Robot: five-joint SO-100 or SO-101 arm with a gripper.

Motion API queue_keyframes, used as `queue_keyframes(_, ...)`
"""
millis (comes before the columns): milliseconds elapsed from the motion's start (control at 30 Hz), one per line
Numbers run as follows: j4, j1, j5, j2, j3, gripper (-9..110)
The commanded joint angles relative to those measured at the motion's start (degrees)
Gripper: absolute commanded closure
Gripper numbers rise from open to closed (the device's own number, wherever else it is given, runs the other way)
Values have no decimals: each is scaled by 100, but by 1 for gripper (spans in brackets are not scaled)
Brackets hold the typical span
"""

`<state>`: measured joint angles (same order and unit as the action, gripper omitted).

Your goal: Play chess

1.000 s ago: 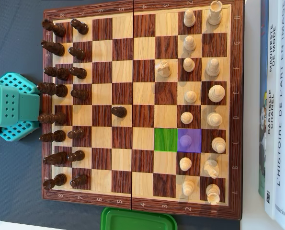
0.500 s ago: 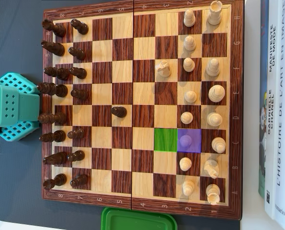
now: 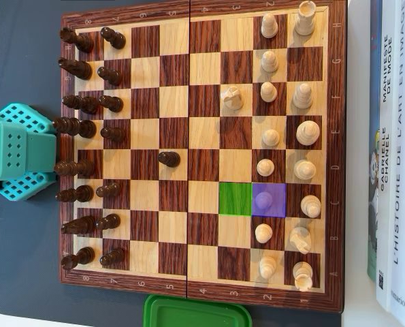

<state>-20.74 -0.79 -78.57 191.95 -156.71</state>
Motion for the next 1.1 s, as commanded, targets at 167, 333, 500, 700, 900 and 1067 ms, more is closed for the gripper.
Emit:
queue_keyframes(167,3331,-18,0,-308,1028,84)
queue_keyframes(333,4896,-18,0,-1063,1793,84)
queue_keyframes(500,6363,-18,-35,-2057,2637,84)
queue_keyframes(700,7910,-26,-35,-3401,3533,84)
queue_keyframes(900,8868,-35,-9,-5001,4412,84)
queue_keyframes(1067,9527,-79,-35,-6205,5203,84)
